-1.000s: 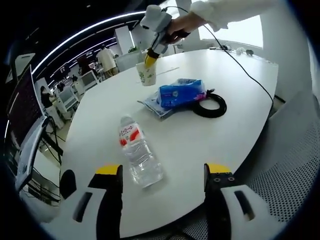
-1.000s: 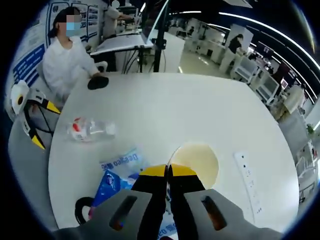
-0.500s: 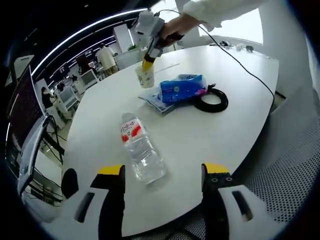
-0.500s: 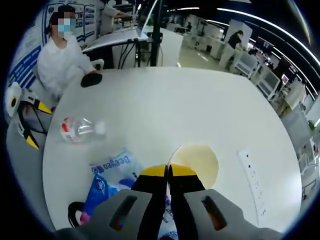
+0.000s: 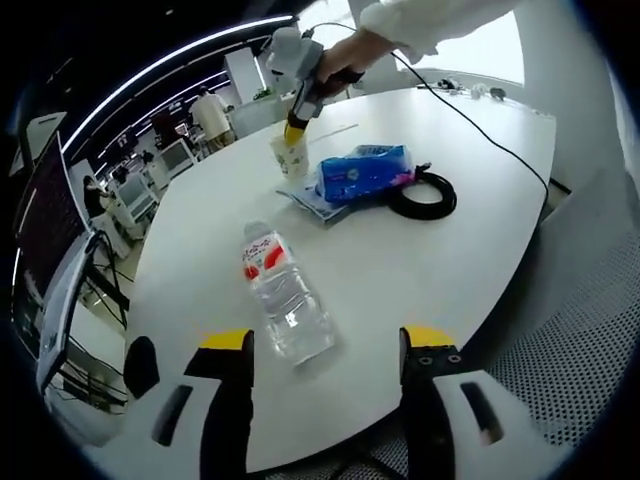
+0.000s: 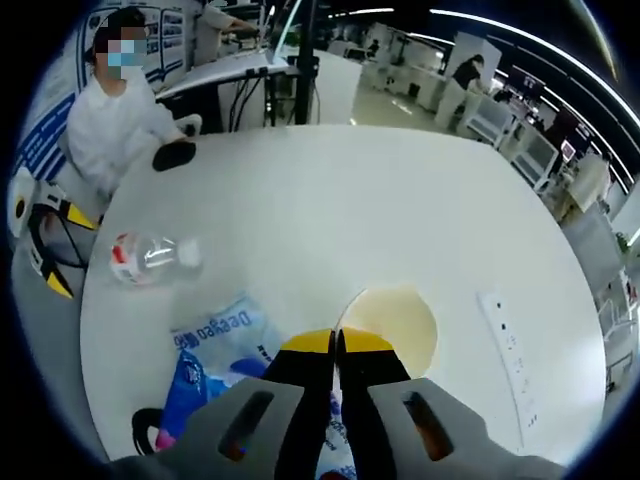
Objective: Arrange the tabletop items into an orderly group along one side of the table until the central work area is clear of visible clutter.
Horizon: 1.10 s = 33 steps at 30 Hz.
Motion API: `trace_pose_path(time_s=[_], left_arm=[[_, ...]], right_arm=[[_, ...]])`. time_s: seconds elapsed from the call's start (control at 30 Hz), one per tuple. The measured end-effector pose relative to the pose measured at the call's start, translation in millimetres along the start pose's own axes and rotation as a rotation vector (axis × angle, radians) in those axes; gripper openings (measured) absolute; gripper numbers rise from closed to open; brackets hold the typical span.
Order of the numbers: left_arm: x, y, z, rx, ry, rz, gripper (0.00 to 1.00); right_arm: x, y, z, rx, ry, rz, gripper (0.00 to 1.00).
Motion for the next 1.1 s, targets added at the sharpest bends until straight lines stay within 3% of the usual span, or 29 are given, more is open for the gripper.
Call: trace_pose_path(time_s=[1.1], left_arm=[[-1.0, -2.2, 1.4, 0.013, 0.004, 0.024, 0.55]], right_arm=[[5.9, -8.4, 10.9, 0.005, 0.022, -0.007, 0.0]])
Point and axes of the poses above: the point that each gripper's makers call its tool centre point, and the gripper's own axes: z roughly forward along the fingers, x roughly to its left, y roughly out of its top, the point moved 8 cm from there along -z, roughly backward along the fingers, and after that the axes turned 4 degrees about y, right-handed, at the moved point
